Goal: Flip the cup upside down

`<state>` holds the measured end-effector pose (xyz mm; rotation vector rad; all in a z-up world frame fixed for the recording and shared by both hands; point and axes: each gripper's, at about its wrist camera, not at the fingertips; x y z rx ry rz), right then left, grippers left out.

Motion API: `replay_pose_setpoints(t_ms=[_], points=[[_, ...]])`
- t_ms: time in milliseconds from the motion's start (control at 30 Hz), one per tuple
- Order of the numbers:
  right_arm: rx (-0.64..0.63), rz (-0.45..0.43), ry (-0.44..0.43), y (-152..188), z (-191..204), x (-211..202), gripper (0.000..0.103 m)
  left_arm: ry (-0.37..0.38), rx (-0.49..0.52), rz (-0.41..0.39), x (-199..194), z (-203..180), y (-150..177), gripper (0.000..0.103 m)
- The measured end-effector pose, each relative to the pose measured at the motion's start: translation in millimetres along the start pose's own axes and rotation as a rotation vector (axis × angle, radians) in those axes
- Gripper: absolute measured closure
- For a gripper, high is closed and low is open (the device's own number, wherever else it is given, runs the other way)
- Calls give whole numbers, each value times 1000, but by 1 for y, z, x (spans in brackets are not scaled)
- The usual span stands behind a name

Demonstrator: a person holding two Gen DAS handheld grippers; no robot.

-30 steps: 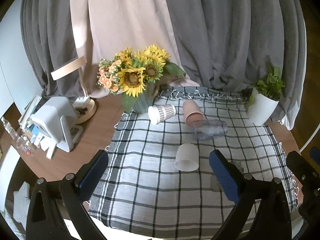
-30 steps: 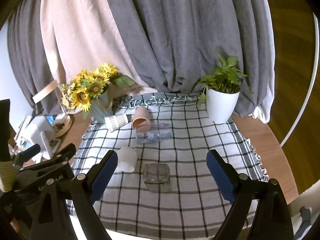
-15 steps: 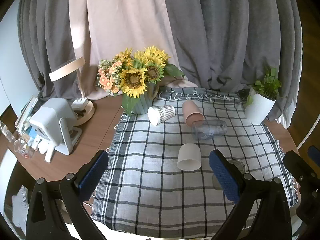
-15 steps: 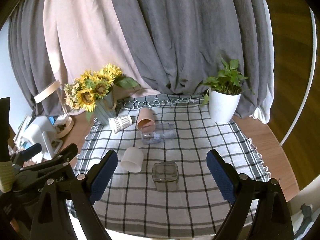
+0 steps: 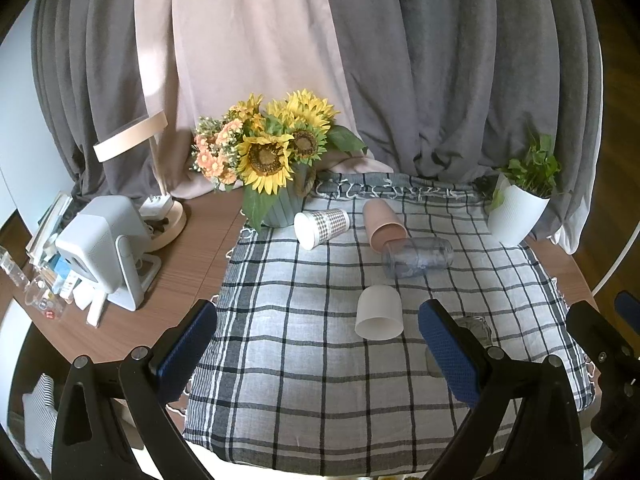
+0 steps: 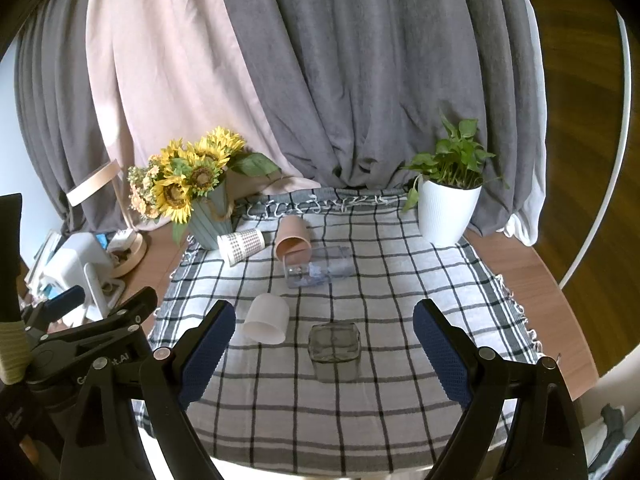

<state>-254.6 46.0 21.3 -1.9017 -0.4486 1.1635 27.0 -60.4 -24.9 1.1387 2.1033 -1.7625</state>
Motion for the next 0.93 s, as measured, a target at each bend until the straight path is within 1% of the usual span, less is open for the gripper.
replay_pose_setpoints(t_ms=[933], points=[[-3,6,-3,-2,-2,1,12,2,1,-4,0,1,0,0]])
Point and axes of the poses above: each gripper's, at about its wrist camera, not at the fingertips, and x roughly the way its jaws point, z to its left, y to its underside, and after that the axes turned 11 degrees about y, right-handed
